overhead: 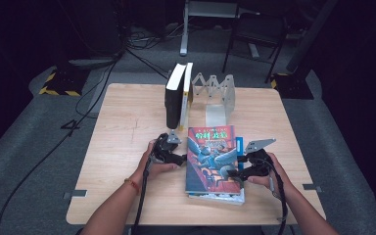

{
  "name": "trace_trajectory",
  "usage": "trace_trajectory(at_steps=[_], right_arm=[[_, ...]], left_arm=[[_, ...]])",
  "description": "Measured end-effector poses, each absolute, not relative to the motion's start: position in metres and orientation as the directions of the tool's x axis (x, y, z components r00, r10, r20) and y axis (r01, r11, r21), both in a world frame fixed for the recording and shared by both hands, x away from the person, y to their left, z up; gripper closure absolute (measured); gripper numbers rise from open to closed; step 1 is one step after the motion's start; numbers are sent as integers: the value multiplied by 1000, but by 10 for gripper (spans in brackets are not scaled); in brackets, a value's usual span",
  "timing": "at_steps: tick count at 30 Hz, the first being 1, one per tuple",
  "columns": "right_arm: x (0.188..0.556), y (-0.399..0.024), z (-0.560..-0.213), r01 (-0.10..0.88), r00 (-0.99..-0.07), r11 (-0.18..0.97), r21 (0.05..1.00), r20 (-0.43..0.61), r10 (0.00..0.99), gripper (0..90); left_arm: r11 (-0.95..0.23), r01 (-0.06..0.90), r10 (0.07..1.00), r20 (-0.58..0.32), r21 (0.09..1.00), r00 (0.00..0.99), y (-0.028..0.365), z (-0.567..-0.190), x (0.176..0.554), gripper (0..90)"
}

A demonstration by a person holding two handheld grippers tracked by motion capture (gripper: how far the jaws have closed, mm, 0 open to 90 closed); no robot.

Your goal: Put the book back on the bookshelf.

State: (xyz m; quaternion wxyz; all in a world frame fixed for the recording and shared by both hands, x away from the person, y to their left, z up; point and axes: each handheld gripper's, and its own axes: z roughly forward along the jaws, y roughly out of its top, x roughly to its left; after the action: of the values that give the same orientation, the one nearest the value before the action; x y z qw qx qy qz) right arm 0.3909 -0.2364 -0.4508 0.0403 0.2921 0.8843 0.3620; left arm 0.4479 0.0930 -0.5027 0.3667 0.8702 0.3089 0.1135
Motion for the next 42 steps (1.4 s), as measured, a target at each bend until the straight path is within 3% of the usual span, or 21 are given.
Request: trace_trajectory(at_steps=[8,11,13,20,25,29,33,35,36,39,42], right_arm=[[400,-233,-451,492,-814,553,672,130,566,330],[401,-237,-448,466,-816,522,714,119,565,558],[400,-238,-445,432,-832,508,745,113,543,628],[396,-234,-442,354,-869,536,766,57,492,720],[375,-226,-437,175,-885,555,813,-117,451,767],[372,-231,-440,160,-897,539,827,-107,429,772],[372,-234,-442,166,-903,530,832,-88,421,773],[371,-236,-441,153,-910,529,835,-89,405,772],[371,-236,-441,153,-910,529,835,-89,405,772],[370,-239,-441,137,-914,513,847,-92,396,773],[368,-240,-440,122,-914,508,853,-104,393,775]], left_arm=[[-530,459,630,-32,712,776,93,-502,456,340],[-525,465,638,-32,713,769,94,-502,456,366],[-524,468,641,-32,712,767,94,-502,456,365],[-506,485,668,-31,714,743,93,-502,457,365],[-489,499,692,-31,715,721,89,-503,457,355],[-480,511,704,-35,713,710,86,-502,463,361],[-474,522,689,-70,709,721,86,-500,469,465],[-470,520,679,-85,713,730,85,-500,471,566],[-471,511,670,-85,719,737,84,-500,472,566],[-483,467,622,-85,741,778,83,-498,471,785],[-484,421,596,-63,767,801,82,-490,467,857]])
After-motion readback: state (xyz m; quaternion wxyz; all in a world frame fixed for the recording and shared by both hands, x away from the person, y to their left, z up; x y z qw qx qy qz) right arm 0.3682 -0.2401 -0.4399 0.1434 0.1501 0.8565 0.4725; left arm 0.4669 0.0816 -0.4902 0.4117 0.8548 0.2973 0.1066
